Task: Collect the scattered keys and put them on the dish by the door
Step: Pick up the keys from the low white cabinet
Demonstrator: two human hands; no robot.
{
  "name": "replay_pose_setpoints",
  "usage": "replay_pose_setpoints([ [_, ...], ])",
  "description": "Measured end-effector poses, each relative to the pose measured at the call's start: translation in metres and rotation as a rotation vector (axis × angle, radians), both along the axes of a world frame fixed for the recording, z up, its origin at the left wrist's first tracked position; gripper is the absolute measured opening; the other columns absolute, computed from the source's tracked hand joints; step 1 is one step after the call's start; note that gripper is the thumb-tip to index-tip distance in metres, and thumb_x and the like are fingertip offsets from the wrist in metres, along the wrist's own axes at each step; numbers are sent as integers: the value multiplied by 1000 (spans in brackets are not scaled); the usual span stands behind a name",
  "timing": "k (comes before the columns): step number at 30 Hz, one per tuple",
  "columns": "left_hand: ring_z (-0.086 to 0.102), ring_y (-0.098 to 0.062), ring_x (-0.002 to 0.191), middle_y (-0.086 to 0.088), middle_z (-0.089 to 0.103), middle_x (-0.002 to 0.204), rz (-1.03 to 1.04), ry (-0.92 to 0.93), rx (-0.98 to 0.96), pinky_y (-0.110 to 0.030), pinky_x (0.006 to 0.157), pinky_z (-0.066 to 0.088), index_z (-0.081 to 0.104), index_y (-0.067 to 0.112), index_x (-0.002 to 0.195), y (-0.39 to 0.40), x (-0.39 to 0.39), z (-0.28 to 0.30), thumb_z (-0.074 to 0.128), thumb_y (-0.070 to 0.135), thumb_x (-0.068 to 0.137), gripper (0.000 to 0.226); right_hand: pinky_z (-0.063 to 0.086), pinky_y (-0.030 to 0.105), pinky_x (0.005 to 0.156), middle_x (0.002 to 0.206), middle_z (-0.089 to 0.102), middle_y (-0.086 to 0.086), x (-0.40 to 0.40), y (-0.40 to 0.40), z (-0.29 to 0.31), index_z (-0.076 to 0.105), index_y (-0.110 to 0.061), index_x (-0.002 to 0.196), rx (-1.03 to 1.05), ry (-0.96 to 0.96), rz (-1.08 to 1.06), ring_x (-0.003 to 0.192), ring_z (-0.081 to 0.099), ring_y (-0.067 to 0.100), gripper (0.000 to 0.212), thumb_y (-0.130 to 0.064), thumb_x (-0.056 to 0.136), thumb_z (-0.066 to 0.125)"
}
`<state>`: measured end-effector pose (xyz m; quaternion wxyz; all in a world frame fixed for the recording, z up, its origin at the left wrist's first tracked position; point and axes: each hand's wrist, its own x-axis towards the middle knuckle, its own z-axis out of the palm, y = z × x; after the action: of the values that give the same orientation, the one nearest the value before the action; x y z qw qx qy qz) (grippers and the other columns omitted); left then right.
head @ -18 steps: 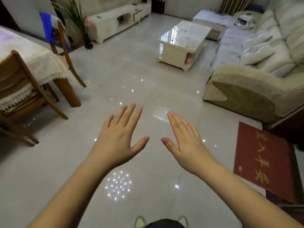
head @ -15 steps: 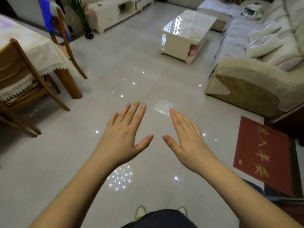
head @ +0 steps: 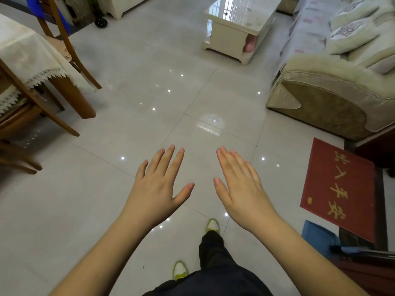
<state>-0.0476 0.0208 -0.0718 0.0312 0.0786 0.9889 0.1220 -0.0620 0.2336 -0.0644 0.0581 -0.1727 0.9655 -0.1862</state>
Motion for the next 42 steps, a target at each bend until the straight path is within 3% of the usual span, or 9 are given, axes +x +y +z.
replay_pose_setpoints([
  [8,40,-31,137,-11,43,150,49,43,-62,-51,106,37,36,15,148,23,-89,4,36,55,90,70,-3,29,117,161,5,-7,-108,50,-13,-2,-31,152,-4,0,-9,146,1,11,68,-63,94,12],
  [13,39,-32,137,-11,42,151,139,51,-98,-53,108,34,33,16,149,32,-142,14,34,57,91,72,10,39,119,161,13,0,-170,58,-15,3,-30,152,45,5,16,146,10,19,69,-64,93,10],
  [20,36,-30,140,-9,40,153,188,-9,-91,-55,109,32,32,20,150,17,-211,9,29,61,89,74,8,41,118,161,16,2,-254,20,-20,10,-30,152,78,3,53,146,12,23,73,-68,91,5],
  [26,33,-28,141,-7,37,154,181,-2,-80,-54,110,30,29,21,151,-37,-299,-7,32,63,89,75,0,35,115,161,16,0,-341,-44,-31,10,-31,152,103,18,89,147,11,21,69,-66,92,4],
  [35,26,-25,144,-4,30,158,120,-25,-92,-50,114,24,23,22,153,-131,-437,-5,24,66,89,77,11,38,117,160,19,-1,-471,-127,-22,12,-31,152,134,3,47,146,12,21,64,-60,95,12],
  [42,27,-21,144,-1,33,156,112,35,-1,-46,112,24,24,24,152,-159,-529,7,30,62,91,72,14,37,116,158,27,2,-569,-160,-13,20,-28,151,107,42,45,145,20,23,64,-59,95,14],
])
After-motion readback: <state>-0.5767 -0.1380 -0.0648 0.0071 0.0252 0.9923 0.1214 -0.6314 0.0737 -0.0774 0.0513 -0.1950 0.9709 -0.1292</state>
